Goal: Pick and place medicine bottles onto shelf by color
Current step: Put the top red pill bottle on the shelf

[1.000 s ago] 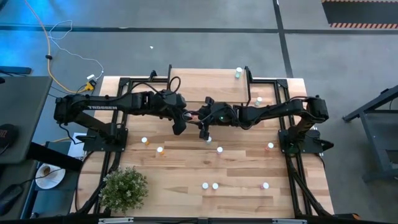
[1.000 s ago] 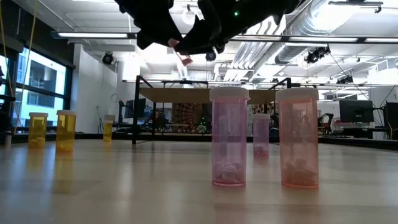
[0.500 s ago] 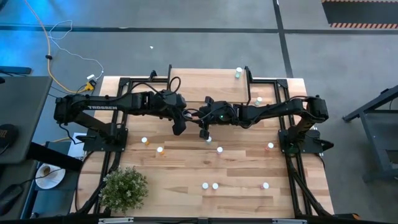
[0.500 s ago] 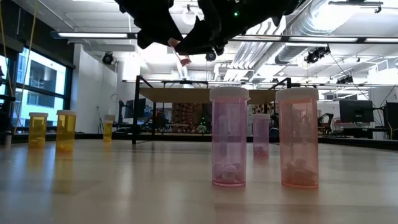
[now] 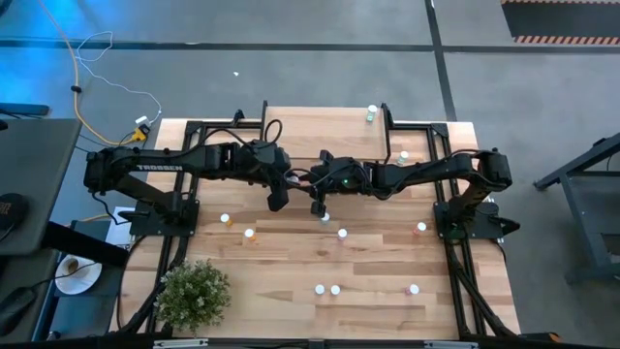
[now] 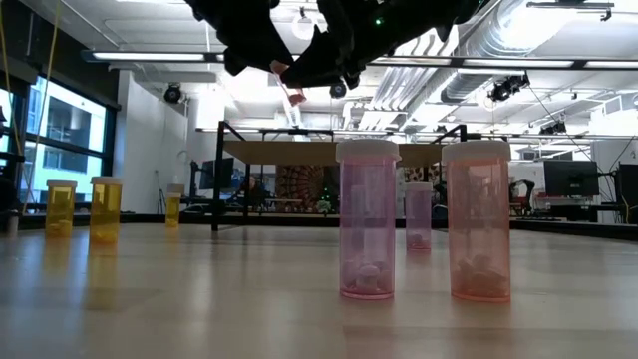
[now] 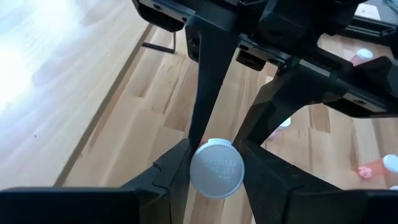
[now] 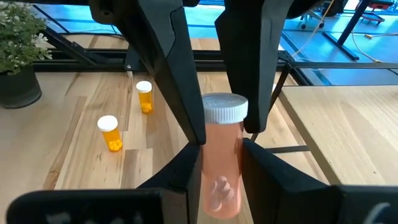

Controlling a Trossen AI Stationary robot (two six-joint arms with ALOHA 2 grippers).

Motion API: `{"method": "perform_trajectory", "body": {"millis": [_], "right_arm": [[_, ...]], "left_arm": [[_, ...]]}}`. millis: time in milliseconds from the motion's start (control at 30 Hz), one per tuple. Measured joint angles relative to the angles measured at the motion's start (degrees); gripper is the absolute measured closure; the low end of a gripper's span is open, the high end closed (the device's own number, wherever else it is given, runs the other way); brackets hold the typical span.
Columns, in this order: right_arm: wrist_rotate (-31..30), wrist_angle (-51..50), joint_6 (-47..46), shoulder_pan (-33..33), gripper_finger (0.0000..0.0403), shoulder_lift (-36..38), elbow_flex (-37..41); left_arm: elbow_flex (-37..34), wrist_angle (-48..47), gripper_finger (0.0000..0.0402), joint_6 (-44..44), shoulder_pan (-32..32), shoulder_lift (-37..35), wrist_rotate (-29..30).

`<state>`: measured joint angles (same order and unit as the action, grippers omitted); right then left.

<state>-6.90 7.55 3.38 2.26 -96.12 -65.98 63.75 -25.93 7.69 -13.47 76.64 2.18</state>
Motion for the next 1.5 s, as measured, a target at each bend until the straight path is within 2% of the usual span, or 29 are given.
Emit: {"method": "perform_trajectory", "body": {"millis": [300, 433, 700, 1000, 1300, 1500], "right_arm": [[0.0, -0.7, -0.9, 0.0, 0.032, 0.0, 0.0], [-1.2, -1.4, -1.1, 0.0, 0.032, 0.0, 0.0], [-4.4, -2.8, -3.2, 0.0, 0.032, 0.0, 0.0], [-10.4, -6.3, -3.5, 0.0, 0.032, 2.3, 0.1], [-17.8, -9.4, -2.0, 0.0, 0.032, 8.8, 0.1], [-25.7, -12.5, -0.5, 0.0, 0.032, 14.2, 0.1]], "left_arm": [[0.0, 0.8, 0.0212, -0.9, 0.0, 0.0, 0.0], [0.0, 0.9, 0.0195, -0.9, 0.0, 0.0, 0.0], [0.0, 0.3, 0.0198, -4.5, -0.1, -1.1, 2.9], [0.0, -2.1, 0.0199, -4.9, -2.0, -6.0, 5.2], [0.0, -4.4, 0.0199, -6.9, -2.3, -9.5, 8.0], [0.0, -5.9, 0.0199, -7.5, -2.3, -9.6, 8.1]]}}
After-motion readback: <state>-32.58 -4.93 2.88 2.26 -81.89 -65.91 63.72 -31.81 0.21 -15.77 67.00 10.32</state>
